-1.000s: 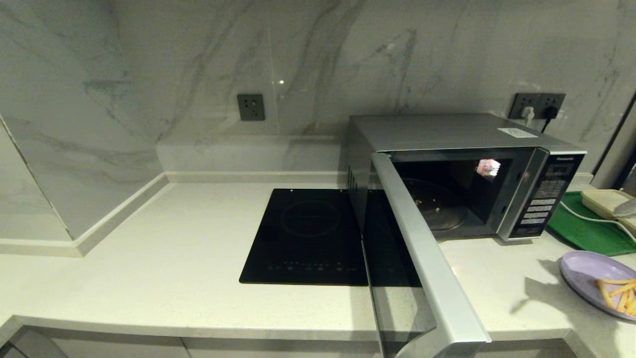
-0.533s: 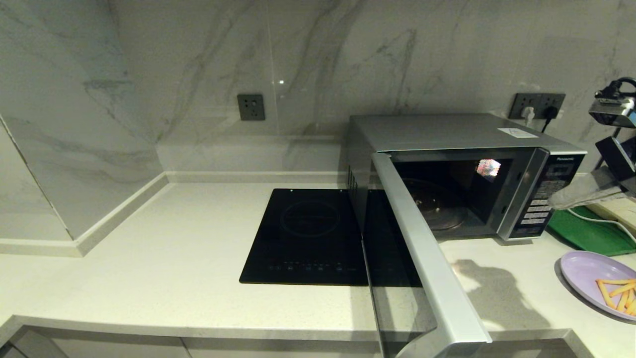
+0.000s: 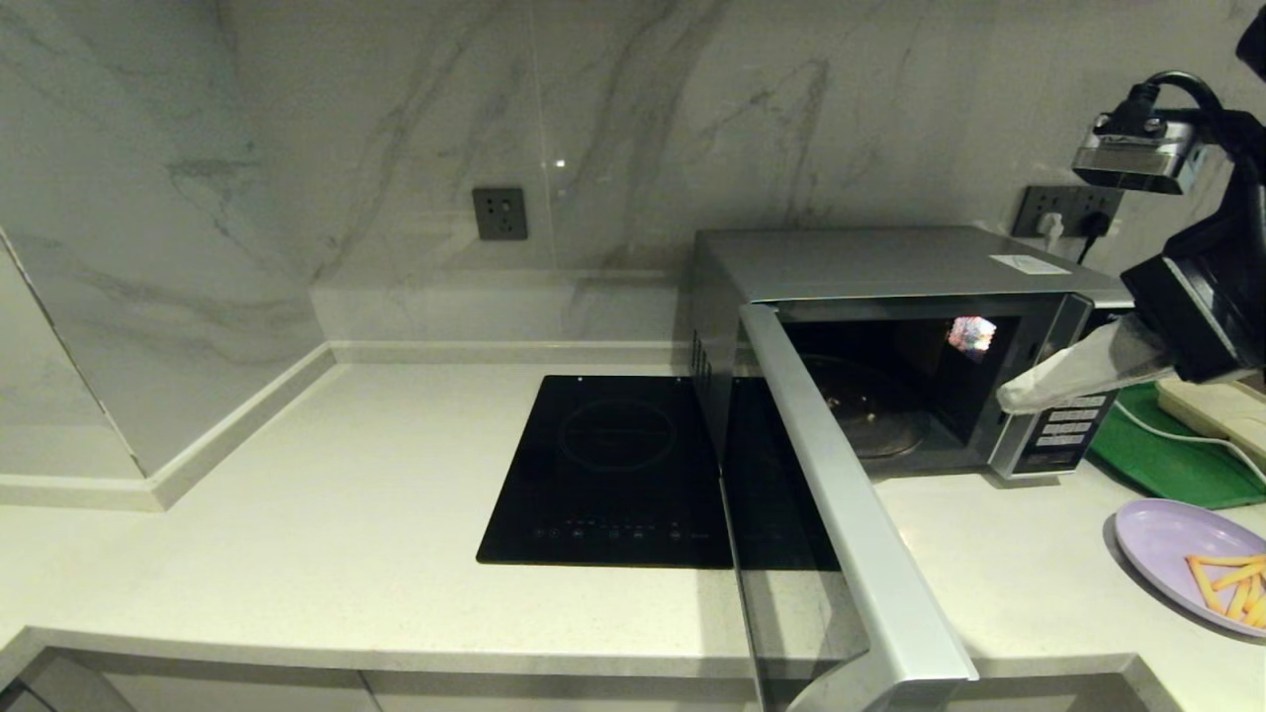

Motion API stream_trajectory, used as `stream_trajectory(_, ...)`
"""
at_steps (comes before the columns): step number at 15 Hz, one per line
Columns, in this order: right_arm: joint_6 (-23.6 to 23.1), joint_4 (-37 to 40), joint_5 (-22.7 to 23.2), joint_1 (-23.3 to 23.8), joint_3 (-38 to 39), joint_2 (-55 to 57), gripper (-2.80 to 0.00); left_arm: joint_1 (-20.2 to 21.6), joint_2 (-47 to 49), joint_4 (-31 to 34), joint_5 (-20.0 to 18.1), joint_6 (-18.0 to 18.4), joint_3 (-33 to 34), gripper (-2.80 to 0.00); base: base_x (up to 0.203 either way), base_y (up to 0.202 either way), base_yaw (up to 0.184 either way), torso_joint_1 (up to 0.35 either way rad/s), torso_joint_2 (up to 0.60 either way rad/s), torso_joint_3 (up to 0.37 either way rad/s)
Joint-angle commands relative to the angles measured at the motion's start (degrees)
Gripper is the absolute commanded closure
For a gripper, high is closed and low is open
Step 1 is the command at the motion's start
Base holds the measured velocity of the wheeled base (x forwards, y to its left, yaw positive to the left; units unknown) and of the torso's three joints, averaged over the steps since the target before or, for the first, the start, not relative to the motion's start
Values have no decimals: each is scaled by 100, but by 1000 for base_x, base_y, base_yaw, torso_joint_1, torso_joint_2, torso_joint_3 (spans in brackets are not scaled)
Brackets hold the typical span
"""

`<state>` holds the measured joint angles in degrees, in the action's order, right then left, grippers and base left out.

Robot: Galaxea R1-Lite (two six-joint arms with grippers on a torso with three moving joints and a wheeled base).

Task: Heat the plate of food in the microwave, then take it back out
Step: Close the microwave oven

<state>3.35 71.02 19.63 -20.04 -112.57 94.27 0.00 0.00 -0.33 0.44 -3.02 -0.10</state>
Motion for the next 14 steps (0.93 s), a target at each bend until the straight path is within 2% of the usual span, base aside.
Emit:
stream_trajectory(1, 3, 26, -100, -674, -27, 29, 0, 0, 0, -2, 0, -5, 1, 0, 0, 0, 0, 0, 0, 0)
stream_trajectory(6, 7, -41, -475, -2049, -28, 57, 0, 0, 0, -2, 6, -5, 1, 0, 0, 0, 0, 0, 0, 0)
stream_trajectory(14, 0, -52, -818, -3274, -28, 180, 0, 0, 0, -2, 0, -5, 1, 0, 0, 0, 0, 0, 0, 0)
